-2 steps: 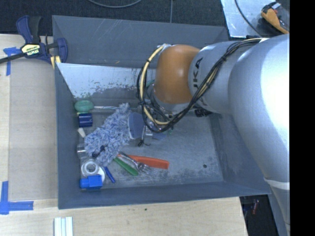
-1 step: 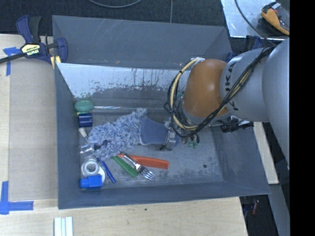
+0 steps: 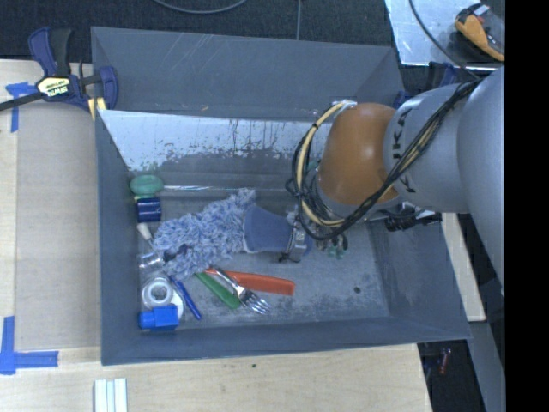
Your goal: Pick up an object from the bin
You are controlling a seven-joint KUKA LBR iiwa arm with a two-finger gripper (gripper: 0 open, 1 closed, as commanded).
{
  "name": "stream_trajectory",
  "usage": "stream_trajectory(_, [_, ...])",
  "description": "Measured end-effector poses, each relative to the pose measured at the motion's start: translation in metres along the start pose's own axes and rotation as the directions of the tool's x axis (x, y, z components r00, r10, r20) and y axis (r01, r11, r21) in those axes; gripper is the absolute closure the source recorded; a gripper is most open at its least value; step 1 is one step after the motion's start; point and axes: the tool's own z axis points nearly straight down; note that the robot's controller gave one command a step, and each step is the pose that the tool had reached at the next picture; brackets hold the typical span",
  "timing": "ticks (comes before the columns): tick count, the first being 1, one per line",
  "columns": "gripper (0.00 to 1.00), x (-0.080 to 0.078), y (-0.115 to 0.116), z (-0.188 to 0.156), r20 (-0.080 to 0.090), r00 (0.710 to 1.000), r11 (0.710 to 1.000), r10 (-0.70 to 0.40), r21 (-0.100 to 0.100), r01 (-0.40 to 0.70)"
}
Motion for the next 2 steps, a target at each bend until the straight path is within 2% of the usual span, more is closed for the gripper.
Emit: stream_trajectory(2, [1.00,0.001,-0.001,-0.061,-0.004,1.000,1.000,-0.001,0.000,0.001])
